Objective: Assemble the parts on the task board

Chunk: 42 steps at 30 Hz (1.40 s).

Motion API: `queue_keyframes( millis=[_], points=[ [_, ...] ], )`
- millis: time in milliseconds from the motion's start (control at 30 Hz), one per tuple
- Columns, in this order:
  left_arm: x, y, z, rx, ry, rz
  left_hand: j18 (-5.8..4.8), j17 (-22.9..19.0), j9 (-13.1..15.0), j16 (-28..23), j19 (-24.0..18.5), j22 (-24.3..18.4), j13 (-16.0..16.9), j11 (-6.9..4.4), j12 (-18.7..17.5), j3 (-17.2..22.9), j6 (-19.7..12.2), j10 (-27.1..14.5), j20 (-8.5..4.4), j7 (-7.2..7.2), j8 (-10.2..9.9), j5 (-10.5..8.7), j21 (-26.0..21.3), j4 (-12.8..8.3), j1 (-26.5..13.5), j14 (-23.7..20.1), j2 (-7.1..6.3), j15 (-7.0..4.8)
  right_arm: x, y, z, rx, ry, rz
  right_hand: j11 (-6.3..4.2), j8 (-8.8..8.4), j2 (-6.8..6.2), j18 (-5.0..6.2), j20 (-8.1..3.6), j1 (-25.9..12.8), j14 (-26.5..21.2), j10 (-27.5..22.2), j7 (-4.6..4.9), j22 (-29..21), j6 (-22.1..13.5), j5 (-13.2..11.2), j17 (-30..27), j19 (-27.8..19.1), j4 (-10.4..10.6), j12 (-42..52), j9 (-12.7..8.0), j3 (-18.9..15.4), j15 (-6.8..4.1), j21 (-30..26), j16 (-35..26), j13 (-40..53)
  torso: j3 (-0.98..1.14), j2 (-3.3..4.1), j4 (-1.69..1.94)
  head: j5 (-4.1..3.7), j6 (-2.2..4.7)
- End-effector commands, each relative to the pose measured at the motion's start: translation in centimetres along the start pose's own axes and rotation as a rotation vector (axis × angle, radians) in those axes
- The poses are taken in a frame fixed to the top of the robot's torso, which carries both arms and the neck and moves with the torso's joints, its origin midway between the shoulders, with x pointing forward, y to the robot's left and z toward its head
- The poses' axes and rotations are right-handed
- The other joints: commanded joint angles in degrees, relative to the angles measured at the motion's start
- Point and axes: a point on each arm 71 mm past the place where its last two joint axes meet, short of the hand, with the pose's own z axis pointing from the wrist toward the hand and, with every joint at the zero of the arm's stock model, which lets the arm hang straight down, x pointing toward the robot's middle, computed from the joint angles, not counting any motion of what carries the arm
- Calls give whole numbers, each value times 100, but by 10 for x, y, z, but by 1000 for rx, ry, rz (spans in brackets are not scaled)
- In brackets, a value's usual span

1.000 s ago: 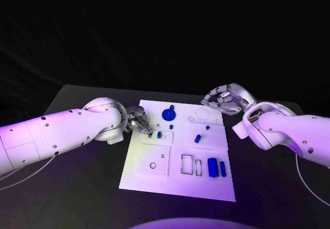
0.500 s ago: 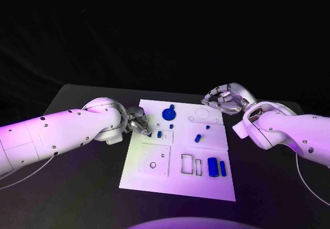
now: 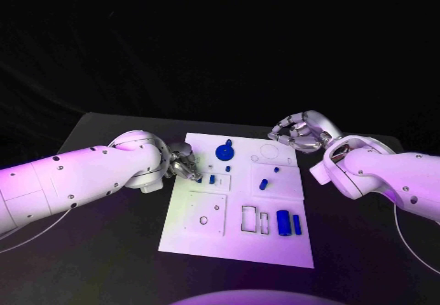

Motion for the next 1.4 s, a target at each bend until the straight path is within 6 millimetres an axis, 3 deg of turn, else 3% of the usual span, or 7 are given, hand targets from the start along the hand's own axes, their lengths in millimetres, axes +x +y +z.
queue_keyframes(
  millis=[33,233,333,367,667,1000,1400],
  points=[
    [5,-2,1,-8,28,11,-83,1340,6,29,31,185,29,0,55,1033,76,36,11,-22,12,32,36,-1012,-8,550,9,-53,1,1,0,-11,6,-2,-4,34,46,42,-45,-6,351,-36,14,872,-34,36,442,35,0,-30,6,-31,-35,-21,-38,0,2,2,1,0,4],
    [7,-4,2,-11,58,2,-83,1338,1,28,27,183,162,-4,169,1000,115,119,7,-31,13,65,36,-984,-118,550,-30,-54,1,1,0,-11,6,-2,-4,34,46,42,-45,-6,351,-36,14,872,-34,36,442,35,0,-30,6,-31,-35,-21,-38,0,6,4,-4,0,-4],
    [8,-5,2,-16,67,-2,-78,1346,6,32,18,179,78,-49,98,716,142,143,-6,-104,15,18,27,-843,-368,551,-106,-67,1,1,0,-10,6,-2,-4,34,46,42,-45,-6,351,-36,14,872,-34,36,442,35,0,-30,6,-31,-35,-21,-38,0,3,2,-6,-4,-7],
    [8,-5,3,-18,67,-4,-84,1350,-10,35,24,191,59,-79,78,534,176,164,-18,-148,2,-16,29,-739,-476,552,-93,-99,1,1,0,-10,6,-2,-4,34,46,42,-45,-6,351,-36,14,872,-34,36,442,35,0,-30,6,-31,-35,-21,-38,0,3,1,-6,-3,-9],
    [7,-5,5,-25,57,-14,-89,1381,-52,50,38,211,60,-98,67,377,244,190,-50,-170,-37,-24,34,-580,-585,561,-17,-124,1,1,-1,-10,6,-2,-4,34,46,42,-45,-6,351,-36,14,872,-34,36,442,35,0,-30,6,-31,-35,-21,-38,0,3,0,1,-4,-11],
    [6,-6,6,-26,52,-17,-96,1408,-70,62,57,240,72,-111,77,309,286,215,-58,-187,-50,-37,47,-523,-624,567,-16,-133,1,1,-1,-11,5,-3,-4,45,51,44,-44,-9,350,-39,13,866,-31,42,439,30,4,-35,10,-45,-36,-33,-43,-6,1,2,-2,-9,-20],
    [7,-7,7,-27,65,-10,-108,1442,-141,78,91,290,143,-138,127,-16,407,273,-83,-220,-115,-61,68,-289,-767,576,-41,-156,0,1,-1,-11,5,-3,-4,48,53,44,-44,-12,349,-38,13,867,-32,43,437,31,6,-35,10,-50,-36,-32,-45,-6,-1,1,0,-8,-30]
  ],
)
